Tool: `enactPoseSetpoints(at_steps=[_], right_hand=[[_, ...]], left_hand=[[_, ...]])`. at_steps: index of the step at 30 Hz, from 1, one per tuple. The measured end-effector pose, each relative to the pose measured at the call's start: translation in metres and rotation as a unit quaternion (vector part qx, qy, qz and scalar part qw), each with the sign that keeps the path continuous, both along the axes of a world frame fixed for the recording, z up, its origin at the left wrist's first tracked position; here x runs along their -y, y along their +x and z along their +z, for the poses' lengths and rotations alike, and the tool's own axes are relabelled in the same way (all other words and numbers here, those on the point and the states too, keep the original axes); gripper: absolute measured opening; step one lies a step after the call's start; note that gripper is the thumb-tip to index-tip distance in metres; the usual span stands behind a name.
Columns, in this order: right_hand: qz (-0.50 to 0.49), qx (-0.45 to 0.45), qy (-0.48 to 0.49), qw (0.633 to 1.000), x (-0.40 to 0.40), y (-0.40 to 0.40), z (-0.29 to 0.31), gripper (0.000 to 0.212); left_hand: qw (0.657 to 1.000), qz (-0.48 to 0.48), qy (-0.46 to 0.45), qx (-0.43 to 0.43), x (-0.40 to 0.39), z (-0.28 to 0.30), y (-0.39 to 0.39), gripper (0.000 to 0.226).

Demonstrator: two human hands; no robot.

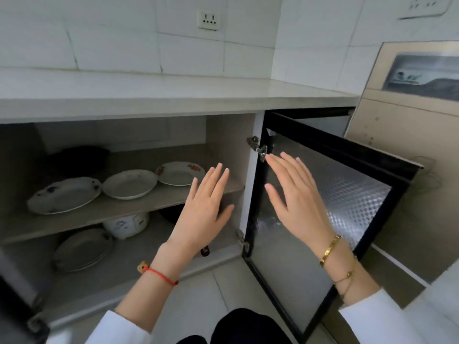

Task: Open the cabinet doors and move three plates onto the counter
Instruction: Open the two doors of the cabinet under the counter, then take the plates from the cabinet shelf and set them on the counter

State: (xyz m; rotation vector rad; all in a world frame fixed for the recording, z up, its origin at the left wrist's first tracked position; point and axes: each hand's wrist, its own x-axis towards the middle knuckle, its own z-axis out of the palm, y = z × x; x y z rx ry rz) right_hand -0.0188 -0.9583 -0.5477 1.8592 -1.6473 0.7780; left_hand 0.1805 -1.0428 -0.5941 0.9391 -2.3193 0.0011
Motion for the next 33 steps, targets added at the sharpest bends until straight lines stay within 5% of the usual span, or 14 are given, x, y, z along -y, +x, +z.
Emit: enactPoseSetpoints(at_steps=[17,33], right_hand=[[0.231,0.065,0.089,0.967,0.114,0.152,-0.048,0.052],[0.317,0.083,0.146,0.933,0.213,0.237,-0.083,0.048]], left_hand=[[0.958,0.285,0.020,-0.007,-0.003,-0.022,0.198,0.071],[0.918,0.393,0.034,-0.048,0.039,-0.054,0.280,0.064]])
